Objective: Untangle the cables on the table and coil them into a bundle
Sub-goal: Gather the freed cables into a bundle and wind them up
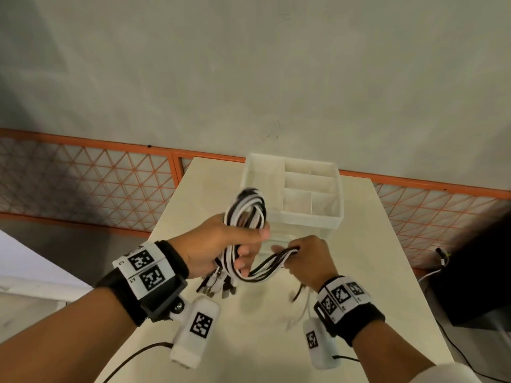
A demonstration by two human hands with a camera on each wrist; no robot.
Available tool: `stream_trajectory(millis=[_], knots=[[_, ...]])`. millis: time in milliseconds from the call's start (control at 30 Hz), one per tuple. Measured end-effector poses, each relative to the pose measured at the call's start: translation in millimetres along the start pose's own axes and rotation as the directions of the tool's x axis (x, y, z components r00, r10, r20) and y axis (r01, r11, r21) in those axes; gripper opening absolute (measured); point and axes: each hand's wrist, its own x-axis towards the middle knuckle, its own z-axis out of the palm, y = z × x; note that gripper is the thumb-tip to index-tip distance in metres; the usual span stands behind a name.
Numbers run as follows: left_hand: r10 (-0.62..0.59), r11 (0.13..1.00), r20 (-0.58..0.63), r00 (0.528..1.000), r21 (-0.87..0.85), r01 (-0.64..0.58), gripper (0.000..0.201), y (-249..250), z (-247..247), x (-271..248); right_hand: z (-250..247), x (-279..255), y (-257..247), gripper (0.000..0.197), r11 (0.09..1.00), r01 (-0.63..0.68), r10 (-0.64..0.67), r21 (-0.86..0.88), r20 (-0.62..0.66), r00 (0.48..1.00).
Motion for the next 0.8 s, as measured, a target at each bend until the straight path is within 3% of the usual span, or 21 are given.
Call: stream_trajectory(millis=[67, 133, 200, 333, 467, 567, 633, 733, 800], knots=[[-0.062, 0.968, -0.048, 0.997, 0.242, 0.072, 0.012, -7.7, 5.9, 1.9, -8.5, 5.4, 0.2, 0.057, 0.994, 0.026, -0.035, -0.111, -0.075, 0.997], [-0.091, 0.871, -0.137, 0.986, 0.47, 0.145, 0.02, -14.9, 12.8, 8.6, -14.6, 6.4, -5.9, 0.05, 0.991, 0.002, -0.018, -0.136, -0.112, 0.994], [-0.104, 0.773, -0.214, 0.971, 0.597, 0.214, 0.033, -21.2, 18.8, 17.6, -16.6, 4.0, -15.6, 0.04, 0.99, -0.048, 0.029, -0.134, -0.139, 0.99], [0.009, 0.608, -0.407, 0.913, 0.727, 0.318, 0.029, -30.3, 25.8, 30.9, -23.9, -3.8, -31.6, 0.039, 0.993, -0.118, 0.114, -0.014, -0.162, 0.98], [0.103, 0.705, -0.503, 0.858, 0.646, 0.293, 0.019, -30.4, 29.9, 32.6, -29.8, -6.2, -33.8, 0.044, 0.992, -0.111, 0.12, 0.061, -0.17, 0.978], [0.1, 0.747, -0.428, 0.898, 0.628, 0.216, 0.012, -31.4, 26.7, 31.2, -33.0, -8.5, -35.1, 0.047, 0.99, -0.054, 0.076, 0.132, -0.166, 0.983], [0.096, 0.856, -0.396, 0.913, 0.501, 0.127, 0.011, -31.4, 22.2, 29.7, -38.3, -10.9, -33.8, 0.039, 0.976, 0.002, 0.029, 0.217, -0.139, 0.99], [0.102, 0.968, -0.522, 0.847, 0.247, 0.035, 0.011, -29.3, 9.3, 30.7, -51.1, -14.8, -32.0, 0.02, 0.937, 0.043, -0.033, 0.346, -0.036, 0.999], [0.023, 1.0, -0.557, 0.83, 0.011, -0.021, 0.009, -27.5, 3.9, 31.6, -53.5, -15.6, -28.3, 0.021, 0.936, 0.063, -0.047, 0.347, -0.052, 0.998]])
